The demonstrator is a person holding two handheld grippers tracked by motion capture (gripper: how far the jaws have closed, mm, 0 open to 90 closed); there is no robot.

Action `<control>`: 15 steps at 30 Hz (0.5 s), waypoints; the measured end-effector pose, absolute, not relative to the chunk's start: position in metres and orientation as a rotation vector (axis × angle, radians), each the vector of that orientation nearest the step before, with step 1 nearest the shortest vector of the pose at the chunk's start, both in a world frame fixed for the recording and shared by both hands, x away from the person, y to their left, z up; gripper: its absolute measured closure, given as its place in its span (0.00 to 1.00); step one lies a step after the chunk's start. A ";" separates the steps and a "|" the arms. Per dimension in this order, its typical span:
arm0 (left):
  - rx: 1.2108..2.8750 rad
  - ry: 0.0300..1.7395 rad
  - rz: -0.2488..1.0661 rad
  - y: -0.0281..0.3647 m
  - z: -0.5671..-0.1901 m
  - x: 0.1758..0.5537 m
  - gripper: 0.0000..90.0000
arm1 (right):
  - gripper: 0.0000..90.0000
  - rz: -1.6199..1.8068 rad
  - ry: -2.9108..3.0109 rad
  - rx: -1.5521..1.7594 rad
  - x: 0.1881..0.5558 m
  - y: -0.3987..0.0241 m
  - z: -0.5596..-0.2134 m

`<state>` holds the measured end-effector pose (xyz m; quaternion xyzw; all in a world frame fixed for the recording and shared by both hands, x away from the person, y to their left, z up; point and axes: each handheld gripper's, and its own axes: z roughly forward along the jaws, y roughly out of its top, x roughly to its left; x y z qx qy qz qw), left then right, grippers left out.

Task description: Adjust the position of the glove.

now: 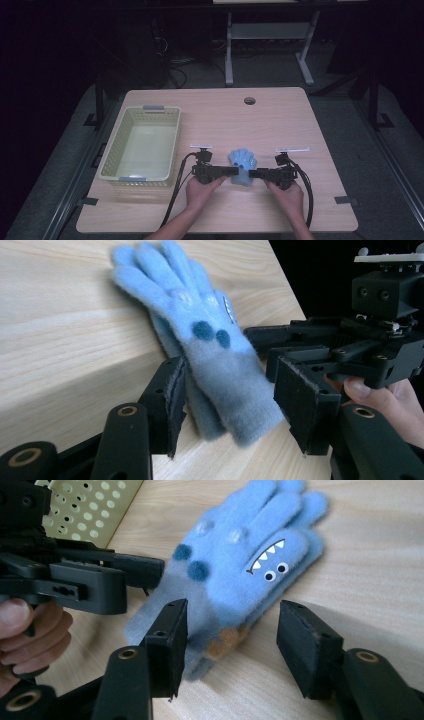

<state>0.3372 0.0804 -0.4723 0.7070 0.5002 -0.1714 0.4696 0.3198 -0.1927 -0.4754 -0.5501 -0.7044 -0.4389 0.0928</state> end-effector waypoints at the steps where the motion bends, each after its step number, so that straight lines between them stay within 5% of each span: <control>1: 1.738 1.233 -0.427 0.078 -0.474 0.338 0.52 | 0.53 -1.300 -2.083 -1.638 0.319 -0.193 -0.475; 15: 1.735 1.263 -0.408 0.075 -0.484 0.341 0.64 | 0.63 -1.348 -2.022 -1.667 0.319 -0.187 -0.482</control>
